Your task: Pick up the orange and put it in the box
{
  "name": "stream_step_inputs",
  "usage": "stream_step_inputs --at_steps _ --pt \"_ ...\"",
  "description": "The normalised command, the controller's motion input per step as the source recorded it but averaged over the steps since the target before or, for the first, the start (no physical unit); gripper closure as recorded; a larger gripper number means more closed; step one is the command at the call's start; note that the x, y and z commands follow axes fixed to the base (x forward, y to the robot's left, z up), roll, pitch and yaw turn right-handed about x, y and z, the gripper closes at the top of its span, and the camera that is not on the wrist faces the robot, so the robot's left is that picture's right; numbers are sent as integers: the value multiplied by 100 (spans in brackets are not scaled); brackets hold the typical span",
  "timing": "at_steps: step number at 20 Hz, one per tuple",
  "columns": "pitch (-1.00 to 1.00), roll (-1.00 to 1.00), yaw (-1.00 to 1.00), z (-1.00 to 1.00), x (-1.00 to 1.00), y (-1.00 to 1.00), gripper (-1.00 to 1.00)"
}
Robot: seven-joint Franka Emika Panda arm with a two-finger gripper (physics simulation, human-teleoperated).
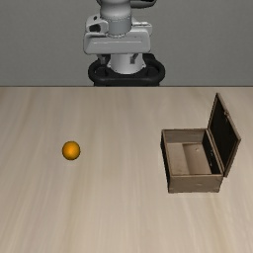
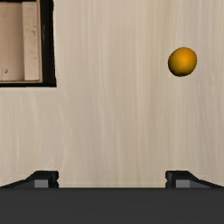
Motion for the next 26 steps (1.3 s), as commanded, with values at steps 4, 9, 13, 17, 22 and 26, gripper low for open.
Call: stream_step_inputs --at_steps 4,9,13,17,22,26 --pt "0 0 0 0 0 -100 -100" --pt "0 0 0 0 0 -100 -100" --pt "0 0 0 0 0 -100 -100" --pt "0 0 0 0 100 0 -100" --pt "0 0 0 0 100 0 -100" --pt "0 0 0 0 75 25 -100"
